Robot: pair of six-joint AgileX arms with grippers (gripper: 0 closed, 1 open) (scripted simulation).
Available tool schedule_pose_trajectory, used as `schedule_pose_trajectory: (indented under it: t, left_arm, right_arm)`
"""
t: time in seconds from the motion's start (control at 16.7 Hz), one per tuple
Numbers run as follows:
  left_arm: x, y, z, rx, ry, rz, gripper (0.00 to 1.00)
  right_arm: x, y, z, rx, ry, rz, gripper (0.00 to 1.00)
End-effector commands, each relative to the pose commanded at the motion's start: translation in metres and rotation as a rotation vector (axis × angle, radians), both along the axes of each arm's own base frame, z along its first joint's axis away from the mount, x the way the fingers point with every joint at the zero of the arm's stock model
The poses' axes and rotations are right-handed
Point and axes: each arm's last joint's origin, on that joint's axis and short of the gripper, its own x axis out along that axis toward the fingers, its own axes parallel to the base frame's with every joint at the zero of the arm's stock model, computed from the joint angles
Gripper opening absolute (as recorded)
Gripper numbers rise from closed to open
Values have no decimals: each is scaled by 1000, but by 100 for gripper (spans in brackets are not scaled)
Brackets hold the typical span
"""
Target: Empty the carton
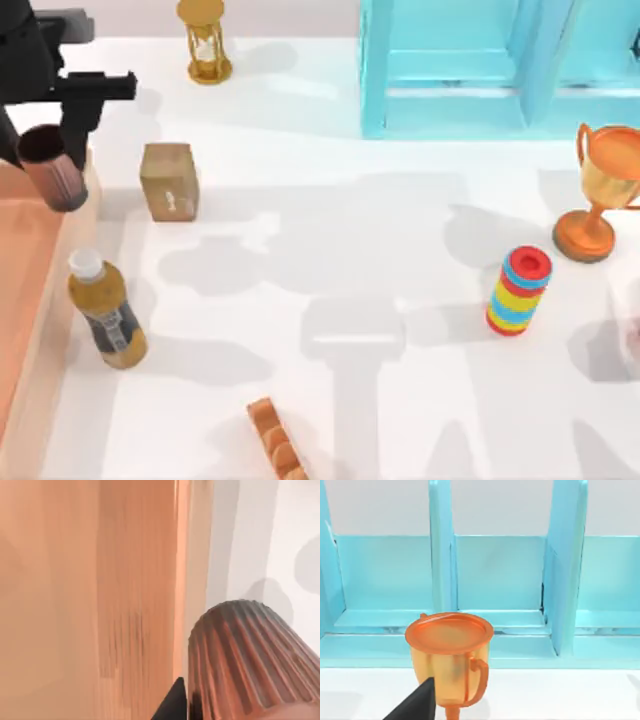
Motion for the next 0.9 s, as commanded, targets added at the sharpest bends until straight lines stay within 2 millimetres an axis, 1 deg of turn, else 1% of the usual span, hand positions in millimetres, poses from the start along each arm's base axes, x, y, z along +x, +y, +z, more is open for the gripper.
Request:
schedule_pose_trajectory:
  t: [0.12, 0.24, 0.3, 0.36, 0.42, 0.48, 0.54, 0.6, 0.9]
  left_arm:
    - [0, -66, -22, 17, 35, -4, 0]
    - [-11, -128, -44, 48, 57, -6, 0]
    - [-18, -153, -52, 59, 56, -7, 0]
    - [-25, -174, -57, 62, 44, -8, 0]
    - [-31, -190, -59, 58, 29, -8, 0]
    - [-36, -202, -59, 47, 11, -9, 0]
    - [-39, -210, -58, 35, -5, -9, 0]
    - [-40, -213, -56, 28, -13, -9, 0]
    - [-40, -212, -59, 31, -6, -9, 0]
  right_arm:
    - [0, 0, 0, 0, 0, 0, 100]
    - [0, 0, 0, 0, 0, 0, 100]
    - [0, 0, 0, 0, 0, 0, 100]
    - [0, 0, 0, 0, 0, 0, 100]
    - [0, 0, 0, 0, 0, 0, 100]
    - [0, 0, 0, 0, 0, 0, 100]
    - [0, 0, 0, 0, 0, 0, 100]
    - [0, 0, 0, 0, 0, 0, 100]
    - [0, 0, 0, 0, 0, 0, 100]
